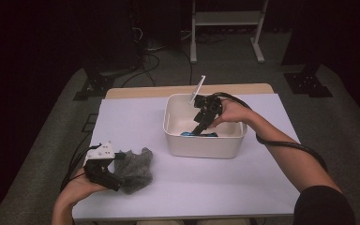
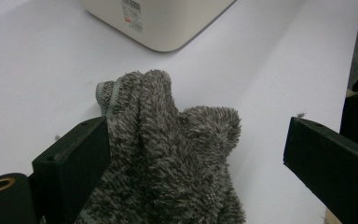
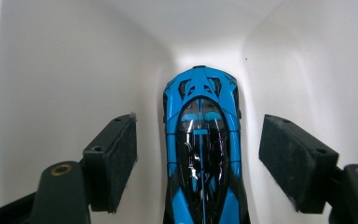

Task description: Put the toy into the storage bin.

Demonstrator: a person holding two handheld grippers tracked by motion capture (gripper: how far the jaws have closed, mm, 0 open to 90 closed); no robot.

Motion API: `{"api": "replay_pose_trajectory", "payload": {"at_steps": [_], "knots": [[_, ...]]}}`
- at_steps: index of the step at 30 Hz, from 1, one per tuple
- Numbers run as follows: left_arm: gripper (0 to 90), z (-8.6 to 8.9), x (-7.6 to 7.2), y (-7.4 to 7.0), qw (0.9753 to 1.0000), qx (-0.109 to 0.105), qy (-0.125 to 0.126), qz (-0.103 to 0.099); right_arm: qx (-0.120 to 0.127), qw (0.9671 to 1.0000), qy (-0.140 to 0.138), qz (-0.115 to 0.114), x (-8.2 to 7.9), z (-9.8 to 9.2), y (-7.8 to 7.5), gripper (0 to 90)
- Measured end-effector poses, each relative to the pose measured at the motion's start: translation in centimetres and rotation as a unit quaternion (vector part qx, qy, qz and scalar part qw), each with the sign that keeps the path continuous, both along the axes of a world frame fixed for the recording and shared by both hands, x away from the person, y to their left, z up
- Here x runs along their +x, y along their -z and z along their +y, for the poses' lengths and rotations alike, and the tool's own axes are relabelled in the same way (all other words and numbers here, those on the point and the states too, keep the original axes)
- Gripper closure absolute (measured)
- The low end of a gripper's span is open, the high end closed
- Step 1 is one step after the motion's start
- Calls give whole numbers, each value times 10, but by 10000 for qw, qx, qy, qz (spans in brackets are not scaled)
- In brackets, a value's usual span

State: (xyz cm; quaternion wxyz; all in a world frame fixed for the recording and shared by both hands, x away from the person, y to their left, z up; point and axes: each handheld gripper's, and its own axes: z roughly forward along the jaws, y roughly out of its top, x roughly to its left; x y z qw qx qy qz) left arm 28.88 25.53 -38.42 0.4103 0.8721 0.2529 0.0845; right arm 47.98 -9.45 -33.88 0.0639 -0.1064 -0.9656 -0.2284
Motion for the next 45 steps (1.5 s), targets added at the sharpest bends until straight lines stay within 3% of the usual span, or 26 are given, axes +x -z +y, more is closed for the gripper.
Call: {"api": "replay_pose_trajectory", "payload": {"at_steps": [24,45], "knots": [[67,0,-2,1,10000,-22,5,-5,432,9976,321,-433,-27,-53,-67,261],[67,0,-3,1,10000,-50,-23,-29,578,9940,683,-629,-48,-100,-86,255]]}}
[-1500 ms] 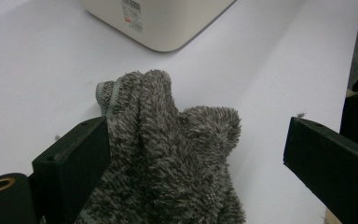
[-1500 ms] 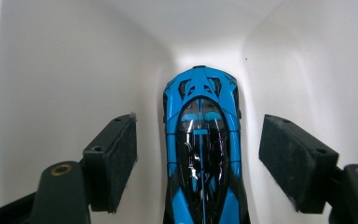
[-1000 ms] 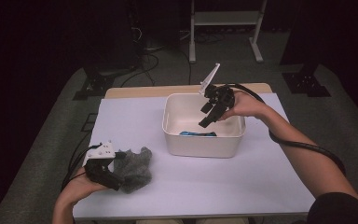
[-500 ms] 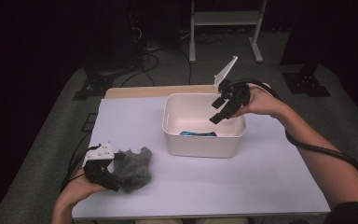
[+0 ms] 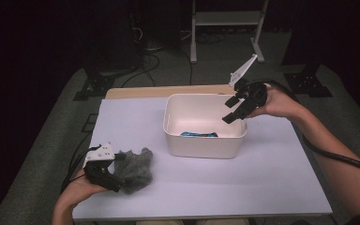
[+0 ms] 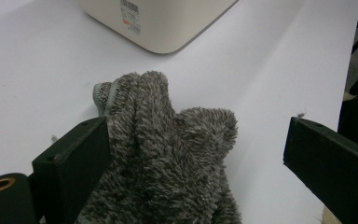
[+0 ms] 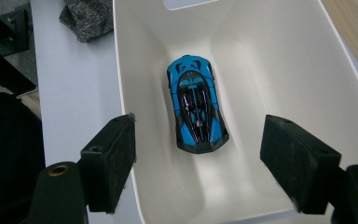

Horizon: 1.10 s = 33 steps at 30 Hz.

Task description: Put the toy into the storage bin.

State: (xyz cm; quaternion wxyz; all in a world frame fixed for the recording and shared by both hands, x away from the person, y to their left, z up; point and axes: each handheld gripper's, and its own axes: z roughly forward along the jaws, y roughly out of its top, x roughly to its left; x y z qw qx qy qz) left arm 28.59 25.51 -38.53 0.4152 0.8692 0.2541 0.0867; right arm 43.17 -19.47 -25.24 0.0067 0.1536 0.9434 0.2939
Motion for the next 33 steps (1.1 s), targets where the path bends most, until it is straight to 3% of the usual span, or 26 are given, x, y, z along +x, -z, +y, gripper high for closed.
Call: {"api": "replay_pose_trajectory", "payload": {"at_steps": [13,33], "knots": [[67,1,0,1,10000,-46,-11,-13,181,9994,290,-53,-15,-34,-4,253],[67,1,0,2,9999,-95,-49,-18,357,9971,670,40,-30,-74,11,221]]}}
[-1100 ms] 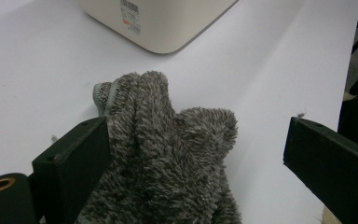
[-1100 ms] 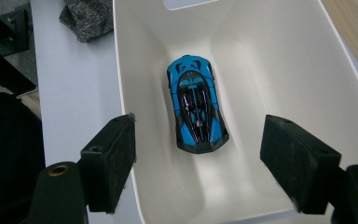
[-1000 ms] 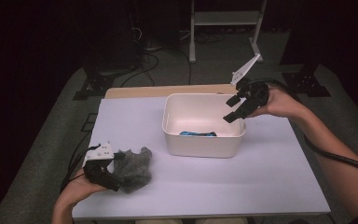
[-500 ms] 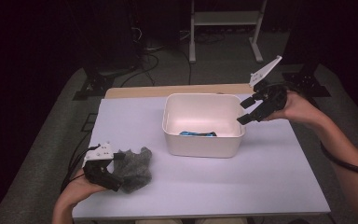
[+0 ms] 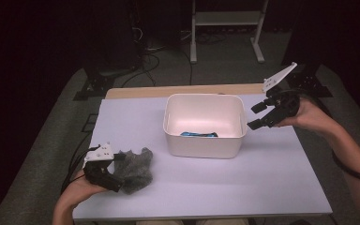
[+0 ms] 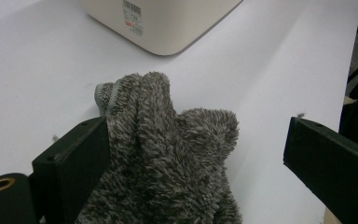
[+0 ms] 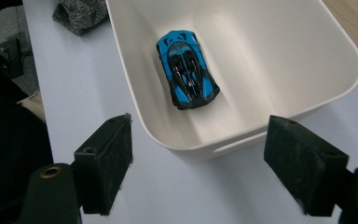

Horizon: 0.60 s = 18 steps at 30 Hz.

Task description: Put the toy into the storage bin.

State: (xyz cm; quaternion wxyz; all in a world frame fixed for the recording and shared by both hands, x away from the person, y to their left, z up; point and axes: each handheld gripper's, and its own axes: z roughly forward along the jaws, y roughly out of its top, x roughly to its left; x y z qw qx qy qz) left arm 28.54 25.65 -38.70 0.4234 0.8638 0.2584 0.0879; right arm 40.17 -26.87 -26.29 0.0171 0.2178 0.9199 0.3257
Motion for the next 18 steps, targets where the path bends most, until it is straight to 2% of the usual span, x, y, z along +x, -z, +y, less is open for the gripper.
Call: {"api": "replay_pose_trajectory", "payload": {"at_steps": [8,18], "knots": [[67,0,1,1,10000,-19,5,19,43,9999,140,82,-4,-10,9,190],[67,1,2,3,10000,-26,-3,42,171,9993,275,197,-10,-25,30,179]]}}
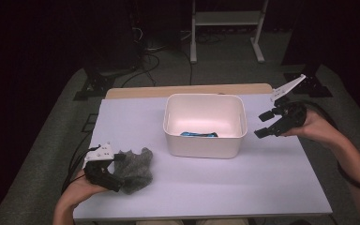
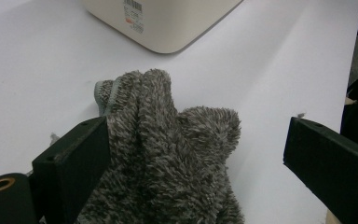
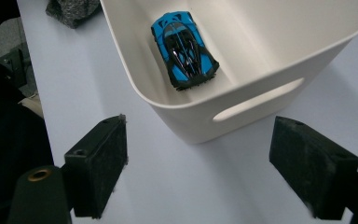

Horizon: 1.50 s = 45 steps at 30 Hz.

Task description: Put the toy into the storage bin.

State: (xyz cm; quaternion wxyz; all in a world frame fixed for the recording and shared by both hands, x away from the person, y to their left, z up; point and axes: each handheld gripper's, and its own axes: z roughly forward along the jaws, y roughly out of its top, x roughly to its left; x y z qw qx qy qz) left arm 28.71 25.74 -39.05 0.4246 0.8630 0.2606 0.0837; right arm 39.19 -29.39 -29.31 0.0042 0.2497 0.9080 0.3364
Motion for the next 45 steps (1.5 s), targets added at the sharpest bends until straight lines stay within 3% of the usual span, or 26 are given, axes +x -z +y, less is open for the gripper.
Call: {"api": "replay_pose_trajectory", "payload": {"at_steps": [20,45], "knots": [[67,1,0,1,10000,-49,-32,-8,134,9994,233,196,-13,-21,34,168],[66,1,-1,1,9999,-67,-68,-50,408,9962,555,527,-33,-43,83,167]]}}
